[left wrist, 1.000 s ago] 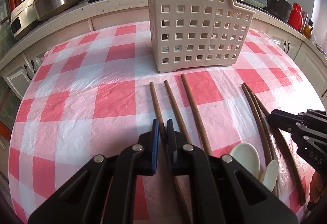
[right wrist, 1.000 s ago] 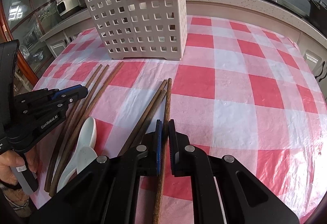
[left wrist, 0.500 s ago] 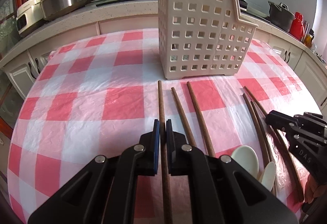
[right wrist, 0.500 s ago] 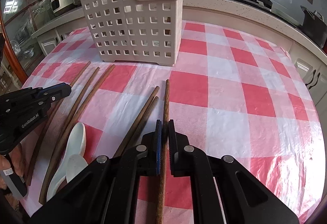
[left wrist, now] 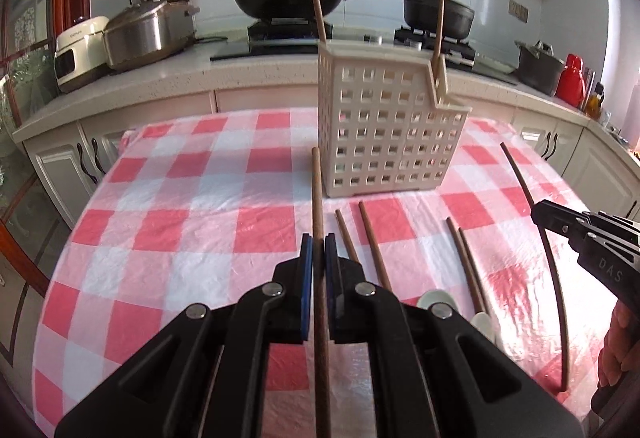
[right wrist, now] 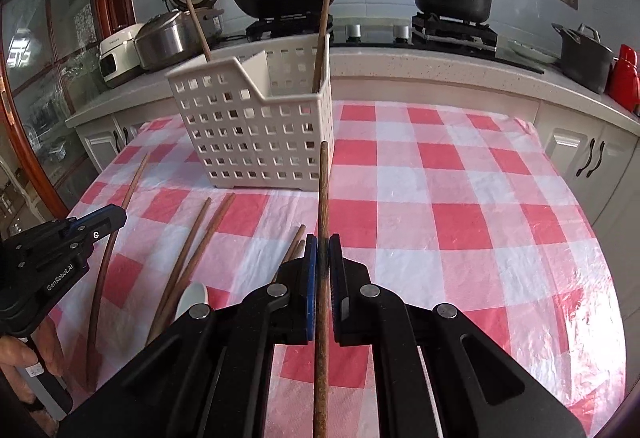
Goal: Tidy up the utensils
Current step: 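Lift the chopstick in the left tool to the basket while the right tool carries its chopstick there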
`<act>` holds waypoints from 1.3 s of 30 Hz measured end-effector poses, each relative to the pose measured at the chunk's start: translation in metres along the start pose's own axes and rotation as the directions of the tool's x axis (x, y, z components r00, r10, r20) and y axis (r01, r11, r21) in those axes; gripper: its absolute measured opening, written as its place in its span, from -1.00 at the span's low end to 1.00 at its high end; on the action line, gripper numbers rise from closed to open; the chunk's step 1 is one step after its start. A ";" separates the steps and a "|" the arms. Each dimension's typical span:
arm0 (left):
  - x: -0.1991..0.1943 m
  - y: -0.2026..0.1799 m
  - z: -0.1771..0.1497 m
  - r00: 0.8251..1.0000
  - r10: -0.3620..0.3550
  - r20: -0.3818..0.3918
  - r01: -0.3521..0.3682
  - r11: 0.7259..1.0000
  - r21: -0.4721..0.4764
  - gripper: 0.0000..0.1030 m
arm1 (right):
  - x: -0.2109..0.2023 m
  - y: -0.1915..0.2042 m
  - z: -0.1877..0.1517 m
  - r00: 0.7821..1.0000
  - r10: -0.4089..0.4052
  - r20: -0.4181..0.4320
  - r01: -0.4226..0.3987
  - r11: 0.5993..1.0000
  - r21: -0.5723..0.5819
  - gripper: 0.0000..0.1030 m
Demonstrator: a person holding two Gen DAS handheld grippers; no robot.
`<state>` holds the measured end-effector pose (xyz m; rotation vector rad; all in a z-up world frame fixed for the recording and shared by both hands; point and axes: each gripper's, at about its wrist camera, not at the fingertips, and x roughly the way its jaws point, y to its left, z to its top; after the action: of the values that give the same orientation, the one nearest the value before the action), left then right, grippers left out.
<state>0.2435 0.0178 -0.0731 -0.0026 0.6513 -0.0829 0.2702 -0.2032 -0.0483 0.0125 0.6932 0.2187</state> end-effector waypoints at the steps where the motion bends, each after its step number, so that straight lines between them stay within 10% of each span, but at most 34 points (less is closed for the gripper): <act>1: -0.006 0.000 0.001 1.000 -0.002 0.014 0.002 1.000 -0.001 -0.88 | -0.007 0.002 0.002 1.000 0.003 0.018 -0.003 1.000 -0.004 -0.87; 39: -0.130 -0.006 0.006 0.953 0.008 0.302 -0.012 1.000 0.012 -0.89 | -0.113 0.025 0.008 0.970 0.044 0.238 -0.025 0.996 -0.084 -0.88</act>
<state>0.1434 0.0220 0.0109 0.0013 0.3445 -0.0751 0.1860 -0.2018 0.0315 -0.0255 0.4426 0.2733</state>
